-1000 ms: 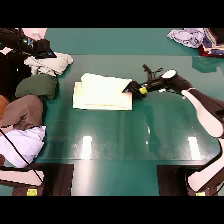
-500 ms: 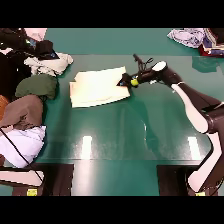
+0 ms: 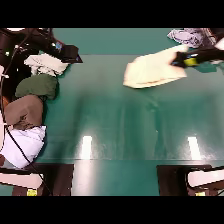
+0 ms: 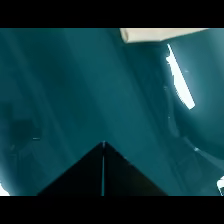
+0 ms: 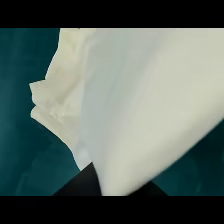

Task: Fold the shirts.

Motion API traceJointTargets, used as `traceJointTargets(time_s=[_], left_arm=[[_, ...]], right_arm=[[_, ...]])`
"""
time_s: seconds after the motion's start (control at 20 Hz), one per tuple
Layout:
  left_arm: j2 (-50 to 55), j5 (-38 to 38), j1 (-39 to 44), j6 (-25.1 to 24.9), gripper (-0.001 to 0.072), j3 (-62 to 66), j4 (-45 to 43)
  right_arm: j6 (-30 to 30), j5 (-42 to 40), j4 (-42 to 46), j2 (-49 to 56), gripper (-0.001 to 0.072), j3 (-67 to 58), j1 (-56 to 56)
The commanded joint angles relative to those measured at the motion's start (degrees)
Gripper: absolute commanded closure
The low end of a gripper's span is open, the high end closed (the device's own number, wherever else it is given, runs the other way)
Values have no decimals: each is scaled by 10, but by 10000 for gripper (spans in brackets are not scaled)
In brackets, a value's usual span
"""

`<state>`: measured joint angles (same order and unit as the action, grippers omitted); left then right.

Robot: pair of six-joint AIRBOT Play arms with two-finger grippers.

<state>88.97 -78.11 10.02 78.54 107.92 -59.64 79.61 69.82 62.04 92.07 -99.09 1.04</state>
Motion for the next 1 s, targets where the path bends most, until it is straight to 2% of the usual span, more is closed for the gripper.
traceJointTargets(time_s=[0.0,0.1,0.35,0.65,0.7,0.75,0.8,0.95], left_arm=[[0,23,34,0,685,0,0],[0,29,44,2,685,0,1],[0,41,50,10,684,0,2],[0,41,50,10,684,0,2],[0,41,50,10,684,0,2],[0,41,50,10,685,0,1],[0,41,50,10,684,0,1],[0,41,50,9,684,0,1]], right_arm=[[26,35,92,-74,703,14,148],[47,21,93,-109,703,64,237],[57,-1,90,-164,703,223,403],[56,-5,91,-201,691,322,482],[51,-1,97,-205,489,324,488],[44,7,110,-209,191,322,496],[43,21,129,-211,128,313,505],[44,61,155,-221,130,265,544]])
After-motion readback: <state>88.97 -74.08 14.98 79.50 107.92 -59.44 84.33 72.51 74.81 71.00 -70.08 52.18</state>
